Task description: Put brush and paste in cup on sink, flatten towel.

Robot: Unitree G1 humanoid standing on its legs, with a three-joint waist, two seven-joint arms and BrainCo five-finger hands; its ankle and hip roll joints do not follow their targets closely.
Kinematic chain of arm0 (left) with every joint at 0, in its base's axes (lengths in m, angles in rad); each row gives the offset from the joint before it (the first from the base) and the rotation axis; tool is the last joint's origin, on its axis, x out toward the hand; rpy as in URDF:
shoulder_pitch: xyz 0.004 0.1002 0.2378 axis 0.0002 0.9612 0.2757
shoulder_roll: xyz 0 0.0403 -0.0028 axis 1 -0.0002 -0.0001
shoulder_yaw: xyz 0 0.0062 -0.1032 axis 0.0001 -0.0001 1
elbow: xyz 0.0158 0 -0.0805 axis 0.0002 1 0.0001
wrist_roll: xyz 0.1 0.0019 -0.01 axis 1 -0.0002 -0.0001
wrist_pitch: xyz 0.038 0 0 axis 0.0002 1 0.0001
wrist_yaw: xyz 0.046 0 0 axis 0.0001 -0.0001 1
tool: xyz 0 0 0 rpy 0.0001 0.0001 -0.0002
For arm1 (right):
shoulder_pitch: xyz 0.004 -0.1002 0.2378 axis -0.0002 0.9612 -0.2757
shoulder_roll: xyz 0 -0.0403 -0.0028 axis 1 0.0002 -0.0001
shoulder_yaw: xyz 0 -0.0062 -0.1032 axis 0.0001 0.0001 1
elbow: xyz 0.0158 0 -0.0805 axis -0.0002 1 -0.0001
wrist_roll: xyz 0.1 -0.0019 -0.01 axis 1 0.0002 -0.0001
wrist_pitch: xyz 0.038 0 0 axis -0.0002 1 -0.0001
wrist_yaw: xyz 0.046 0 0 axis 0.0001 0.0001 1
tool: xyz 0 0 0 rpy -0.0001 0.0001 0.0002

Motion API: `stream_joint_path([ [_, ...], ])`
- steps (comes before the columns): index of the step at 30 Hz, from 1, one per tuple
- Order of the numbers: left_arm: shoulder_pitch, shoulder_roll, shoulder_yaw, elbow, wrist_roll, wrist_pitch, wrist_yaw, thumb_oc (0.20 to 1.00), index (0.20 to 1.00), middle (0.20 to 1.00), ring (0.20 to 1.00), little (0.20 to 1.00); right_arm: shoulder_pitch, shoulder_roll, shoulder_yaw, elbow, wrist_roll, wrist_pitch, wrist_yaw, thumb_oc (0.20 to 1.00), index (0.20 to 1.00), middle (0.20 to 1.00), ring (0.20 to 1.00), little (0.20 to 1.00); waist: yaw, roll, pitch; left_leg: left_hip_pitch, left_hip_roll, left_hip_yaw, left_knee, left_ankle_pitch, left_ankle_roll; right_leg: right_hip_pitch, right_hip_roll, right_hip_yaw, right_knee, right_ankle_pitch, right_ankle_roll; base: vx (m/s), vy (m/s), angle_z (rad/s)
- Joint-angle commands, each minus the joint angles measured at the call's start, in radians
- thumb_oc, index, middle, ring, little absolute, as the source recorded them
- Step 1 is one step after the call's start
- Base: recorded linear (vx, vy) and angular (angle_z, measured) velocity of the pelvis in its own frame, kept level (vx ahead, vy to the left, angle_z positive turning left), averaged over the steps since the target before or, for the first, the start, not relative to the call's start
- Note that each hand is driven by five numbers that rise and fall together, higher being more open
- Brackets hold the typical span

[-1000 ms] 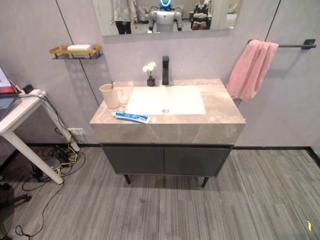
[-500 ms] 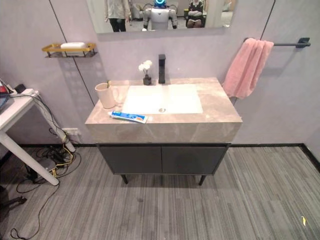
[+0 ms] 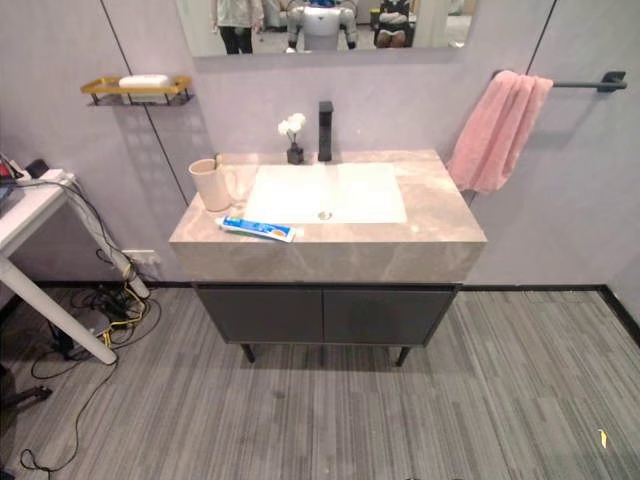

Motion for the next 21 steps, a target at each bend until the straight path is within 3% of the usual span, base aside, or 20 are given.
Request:
stream_joint_path([
  [1, -0.045, 0.006, 0.022, 0.039, 0.066, -0.018, 0.01, 1.0, 1.0, 1.0, 1.0, 1.0, -0.057, -0.008, 0.05, 0.051, -0.009, -0.01, -0.01, 1.0, 1.0, 1.0, 1.0, 1.0, -0.027, -0.066, 0.003, 0.0, -0.042, -0.027, -0.049, 0.013, 0.011, 0.079, -0.025, -0.038, -0.151, 0.067, 0.065, 0.0, -0.084, 0.04],
  [6, -0.062, 0.022, 0.013, 0.04, 0.081, -0.014, 0.012, 1.0, 1.0, 1.0, 1.0, 1.0, -0.069, -0.015, 0.055, 0.051, -0.015, -0.011, -0.015, 1.0, 1.0, 1.0, 1.0, 1.0, -0.023, -0.077, 0.024, -0.044, -0.037, -0.033, 0.018, -0.003, 0.002, 0.062, -0.02, -0.039, -0.132, 0.053, 0.052, 0.01, -0.075, 0.03],
  [9, -0.085, 0.032, 0.004, 0.028, 0.081, -0.019, 0.022, 1.0, 1.0, 1.0, 1.0, 1.0, -0.081, -0.026, 0.056, 0.033, 0.001, -0.017, -0.028, 1.0, 1.0, 1.0, 1.0, 1.0, -0.021, -0.09, 0.065, -0.137, -0.034, -0.019, 0.196, -0.022, -0.018, 0.046, -0.015, -0.035, -0.108, 0.04, 0.034, -0.02, -0.119, 0.06],
  [13, -0.116, 0.038, -0.006, 0.018, 0.071, -0.017, 0.03, 1.0, 1.0, 1.0, 1.0, 1.0, -0.09, -0.042, 0.064, 0.023, -0.005, -0.016, -0.033, 1.0, 1.0, 1.0, 1.0, 1.0, -0.02, -0.087, 0.115, -0.304, -0.009, 0.012, 0.49, 0.045, -0.039, 0.064, 0.008, -0.062, -0.11, 0.027, 0.005, 0.0, -0.084, 0.14],
  [14, -0.121, 0.039, -0.008, 0.018, 0.07, -0.017, 0.033, 1.0, 1.0, 1.0, 1.0, 1.0, -0.093, -0.046, 0.061, 0.027, -0.007, -0.012, -0.039, 1.0, 1.0, 1.0, 1.0, 1.0, -0.021, -0.087, 0.122, -0.317, 0.0, 0.025, 0.48, 0.062, -0.038, 0.066, 0.01, -0.075, -0.112, 0.025, 0.003, 0.09, -0.037, 0.21],
  [16, -0.12, 0.039, -0.007, 0.02, 0.081, -0.014, 0.03, 1.0, 1.0, 1.0, 1.0, 1.0, -0.094, -0.054, 0.054, 0.04, -0.004, -0.005, -0.039, 1.0, 1.0, 1.0, 1.0, 1.0, -0.023, -0.089, 0.12, -0.314, 0.005, 0.085, 0.33, 0.036, -0.035, 0.081, 0.004, -0.097, -0.125, 0.017, 0.015, 0.13, 0.03, 0.39],
  [17, -0.12, 0.039, -0.007, 0.019, 0.081, -0.014, 0.03, 1.0, 1.0, 1.0, 1.0, 1.0, -0.093, -0.054, 0.054, 0.04, -0.004, -0.005, -0.039, 1.0, 1.0, 1.0, 1.0, 1.0, -0.022, -0.09, 0.12, -0.311, 0.003, 0.086, 0.325, 0.038, -0.034, 0.082, 0.002, -0.097, -0.125, 0.017, 0.016, 0.17, 0.09, 0.46],
  [18, -0.115, 0.045, -0.005, 0.022, 0.087, -0.018, 0.034, 1.0, 1.0, 1.0, 1.0, 1.0, -0.093, -0.054, 0.055, 0.037, -0.002, -0.006, -0.042, 1.0, 1.0, 1.0, 1.0, 1.0, -0.018, -0.101, 0.114, -0.308, -0.007, 0.102, 0.196, 0.055, -0.026, 0.081, 0.005, -0.096, -0.134, 0.017, 0.026, 0.15, 0.098, 0.4],
  [19, -0.114, 0.048, -0.007, 0.029, 0.097, -0.018, 0.035, 1.0, 1.0, 1.0, 1.0, 1.0, -0.096, -0.052, 0.063, 0.039, -0.003, -0.006, -0.038, 1.0, 1.0, 1.0, 1.0, 1.0, -0.019, -0.101, 0.109, -0.322, -0.003, 0.114, 0.103, 0.106, -0.035, 0.079, 0.012, -0.099, -0.137, 0.009, 0.027, 0.15, 0.096, 0.18],
  [20, -0.114, 0.048, -0.007, 0.029, 0.097, -0.018, 0.035, 1.0, 1.0, 1.0, 1.0, 1.0, -0.096, -0.052, 0.063, 0.039, -0.002, -0.006, -0.038, 1.0, 1.0, 1.0, 1.0, 1.0, -0.02, -0.102, 0.108, -0.32, -0.004, 0.114, 0.097, 0.11, -0.035, 0.078, 0.011, -0.099, -0.137, 0.009, 0.027, 0.19, 0.127, -0.03],
  [21, -0.116, 0.053, -0.014, 0.032, 0.107, -0.017, 0.035, 1.0, 1.0, 1.0, 1.0, 1.0, -0.105, -0.051, 0.07, 0.036, -0.001, -0.008, -0.04, 1.0, 1.0, 1.0, 1.0, 1.0, -0.014, -0.104, 0.11, -0.333, 0.003, 0.105, 0.013, 0.137, -0.041, 0.084, 0.017, -0.097, -0.131, -0.007, 0.025, 0.22, 0.136, -0.23],
])
